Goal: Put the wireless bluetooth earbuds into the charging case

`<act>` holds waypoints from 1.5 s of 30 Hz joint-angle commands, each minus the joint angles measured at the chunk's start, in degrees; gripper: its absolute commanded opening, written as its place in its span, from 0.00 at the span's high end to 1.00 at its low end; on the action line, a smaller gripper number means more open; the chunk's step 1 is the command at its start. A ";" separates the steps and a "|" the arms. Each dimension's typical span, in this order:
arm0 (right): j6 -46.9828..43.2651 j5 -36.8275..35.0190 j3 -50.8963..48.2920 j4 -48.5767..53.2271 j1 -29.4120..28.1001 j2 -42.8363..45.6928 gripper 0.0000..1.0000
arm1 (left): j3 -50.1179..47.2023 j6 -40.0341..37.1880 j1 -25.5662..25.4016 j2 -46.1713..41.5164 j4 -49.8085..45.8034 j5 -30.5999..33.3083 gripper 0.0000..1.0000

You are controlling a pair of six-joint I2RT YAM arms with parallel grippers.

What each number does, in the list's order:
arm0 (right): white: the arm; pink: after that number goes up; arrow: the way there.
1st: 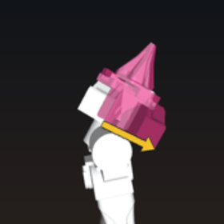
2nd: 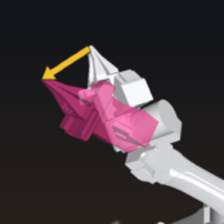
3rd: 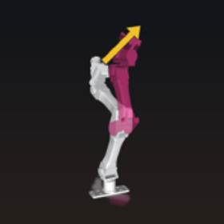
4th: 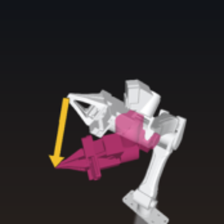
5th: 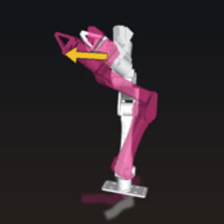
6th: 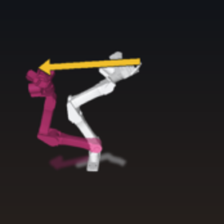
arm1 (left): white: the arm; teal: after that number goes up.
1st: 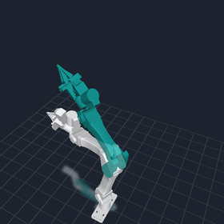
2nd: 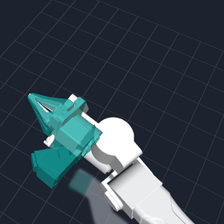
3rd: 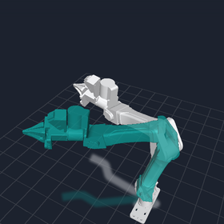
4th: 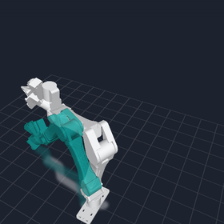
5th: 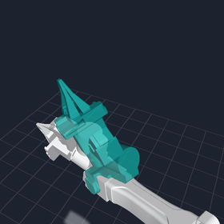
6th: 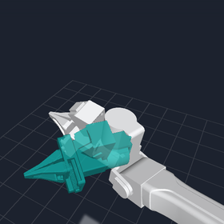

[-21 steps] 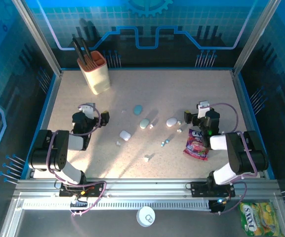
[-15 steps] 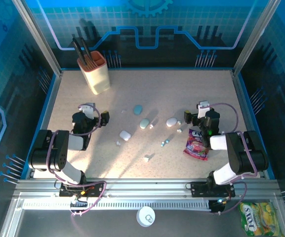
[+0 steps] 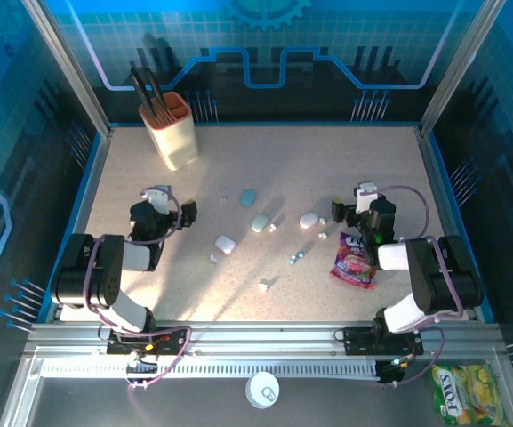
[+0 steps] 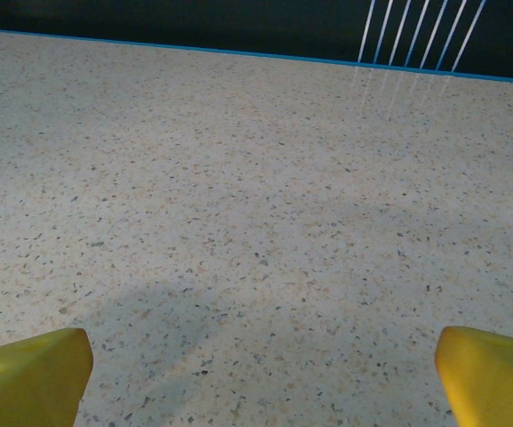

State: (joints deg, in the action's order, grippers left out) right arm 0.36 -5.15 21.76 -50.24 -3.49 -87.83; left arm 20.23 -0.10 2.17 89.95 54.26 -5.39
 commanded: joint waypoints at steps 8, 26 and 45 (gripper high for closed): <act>1.17 -8.57 0.11 5.60 -1.28 9.71 0.00 | 0.04 -2.76 -2.50 -13.11 -8.79 3.34 0.01; 12.64 10.14 15.15 55.63 -11.06 26.37 0.00 | 17.52 9.58 -22.39 -21.37 -51.96 7.26 0.01; 3.36 1.28 36.51 51.81 -53.86 -7.56 0.05 | 17.75 24.97 -6.92 -18.48 -57.62 -7.16 0.01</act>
State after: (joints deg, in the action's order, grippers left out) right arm 5.30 -2.35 53.56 0.32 -55.27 -90.63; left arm 39.22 22.26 -6.39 72.75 -2.35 -8.40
